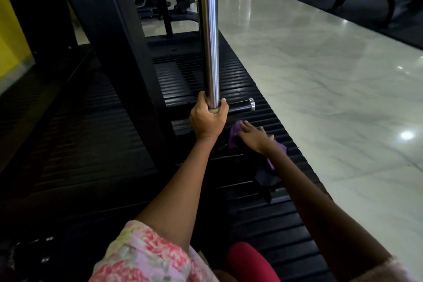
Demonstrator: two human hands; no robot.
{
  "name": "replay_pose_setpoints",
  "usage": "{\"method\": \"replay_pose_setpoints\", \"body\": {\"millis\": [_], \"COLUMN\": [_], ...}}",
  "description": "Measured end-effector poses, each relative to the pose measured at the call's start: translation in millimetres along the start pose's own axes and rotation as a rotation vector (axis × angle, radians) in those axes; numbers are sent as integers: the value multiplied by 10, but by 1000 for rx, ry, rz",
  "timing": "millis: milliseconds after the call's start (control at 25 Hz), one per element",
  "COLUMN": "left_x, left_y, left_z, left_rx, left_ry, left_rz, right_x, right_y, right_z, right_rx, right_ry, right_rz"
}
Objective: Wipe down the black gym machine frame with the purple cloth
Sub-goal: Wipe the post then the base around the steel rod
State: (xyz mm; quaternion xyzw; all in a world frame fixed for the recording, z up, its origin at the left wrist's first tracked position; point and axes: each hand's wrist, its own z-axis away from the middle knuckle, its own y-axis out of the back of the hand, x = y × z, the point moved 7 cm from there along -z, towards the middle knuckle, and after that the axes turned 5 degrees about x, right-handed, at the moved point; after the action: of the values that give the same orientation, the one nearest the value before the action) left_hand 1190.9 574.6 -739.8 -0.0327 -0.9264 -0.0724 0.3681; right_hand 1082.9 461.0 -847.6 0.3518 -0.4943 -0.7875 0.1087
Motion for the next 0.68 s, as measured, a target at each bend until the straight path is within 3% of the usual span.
{"method": "replay_pose_setpoints", "body": {"millis": [200, 320, 480, 680], "left_x": [5, -22, -27, -53], "left_y": [8, -14, -12, -21], "left_z": [2, -2, 5, 10], "left_rx": [12, -12, 6, 15], "left_ry": [-42, -31, -23, -31], "left_rz": [-9, 31, 9, 27], "right_x": [9, 346, 153, 211], "right_y": [-114, -63, 12, -220], "right_z": [164, 85, -101, 587], "right_rx": [-117, -42, 33, 197], "right_ry": [163, 153, 17, 276], "right_rz": [210, 162, 24, 256]}}
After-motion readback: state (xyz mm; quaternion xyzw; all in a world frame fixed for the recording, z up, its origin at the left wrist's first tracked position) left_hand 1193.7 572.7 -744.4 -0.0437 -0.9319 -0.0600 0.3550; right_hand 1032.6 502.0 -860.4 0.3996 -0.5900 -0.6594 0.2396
